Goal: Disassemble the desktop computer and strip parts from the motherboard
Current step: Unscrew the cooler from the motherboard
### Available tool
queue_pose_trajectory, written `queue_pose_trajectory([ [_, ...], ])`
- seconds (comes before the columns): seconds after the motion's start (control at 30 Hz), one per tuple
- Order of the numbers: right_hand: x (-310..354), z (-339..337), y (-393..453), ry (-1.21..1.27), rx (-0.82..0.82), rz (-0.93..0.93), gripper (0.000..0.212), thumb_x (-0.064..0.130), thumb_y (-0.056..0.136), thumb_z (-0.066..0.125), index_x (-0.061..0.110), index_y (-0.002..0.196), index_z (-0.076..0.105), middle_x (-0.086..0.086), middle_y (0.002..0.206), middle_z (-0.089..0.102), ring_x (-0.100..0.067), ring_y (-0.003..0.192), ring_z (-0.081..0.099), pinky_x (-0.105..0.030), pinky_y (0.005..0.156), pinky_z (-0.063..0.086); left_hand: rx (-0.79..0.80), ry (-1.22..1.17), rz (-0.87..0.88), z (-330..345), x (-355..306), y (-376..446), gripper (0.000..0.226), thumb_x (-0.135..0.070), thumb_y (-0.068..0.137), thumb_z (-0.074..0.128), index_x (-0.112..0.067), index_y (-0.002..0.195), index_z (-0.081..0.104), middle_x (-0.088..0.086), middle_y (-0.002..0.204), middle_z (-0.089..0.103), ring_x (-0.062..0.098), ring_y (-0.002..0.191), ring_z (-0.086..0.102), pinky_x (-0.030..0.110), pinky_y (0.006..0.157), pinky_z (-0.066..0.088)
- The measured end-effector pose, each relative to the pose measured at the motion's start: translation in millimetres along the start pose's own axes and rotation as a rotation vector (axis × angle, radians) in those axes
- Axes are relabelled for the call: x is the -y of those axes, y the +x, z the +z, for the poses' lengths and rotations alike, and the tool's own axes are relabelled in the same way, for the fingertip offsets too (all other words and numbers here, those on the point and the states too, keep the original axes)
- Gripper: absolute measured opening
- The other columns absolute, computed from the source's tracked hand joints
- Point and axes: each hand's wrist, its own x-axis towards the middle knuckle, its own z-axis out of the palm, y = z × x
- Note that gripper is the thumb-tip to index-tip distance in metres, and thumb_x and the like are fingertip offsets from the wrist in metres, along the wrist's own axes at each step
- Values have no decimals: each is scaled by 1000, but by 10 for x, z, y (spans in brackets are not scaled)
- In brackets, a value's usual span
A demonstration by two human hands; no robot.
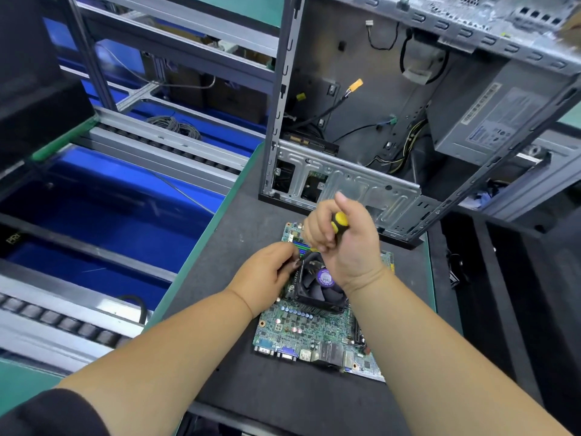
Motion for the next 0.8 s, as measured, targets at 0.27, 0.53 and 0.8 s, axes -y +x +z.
queue_pose_trajectory([
  [0.27, 74, -18, -247, 28, -96, -64, 41, 20, 86, 36, 16, 46, 41, 1, 41, 27, -16, 43, 24, -32, 51, 22, 32, -90, -134, -14, -70, -135, 14, -16, 93, 57, -23, 104, 52, -17, 94, 48, 1, 87, 48, 10, 76, 37],
  [0.53, 0, 96, -291, 18, -83, -28, 39, 19, 85, 37, 15, 46, 40, 0, 42, 25, -16, 43, 24, -34, 51, 18, 55, -156, -107, -157, -105, -311, 27, 6, 76, 55, -19, 87, 54, -10, 87, 51, 8, 85, 51, 13, 76, 39],
  [0.8, -38, 126, -298, -20, -69, -27, 39, 18, 87, 38, 11, 48, 39, 0, 43, 27, -17, 45, 21, -31, 48, 18, 53, -153, 2, -136, -157, -329, 27, -3, 76, 65, -22, 86, 49, -14, 83, 47, 4, 80, 47, 16, 73, 39],
])
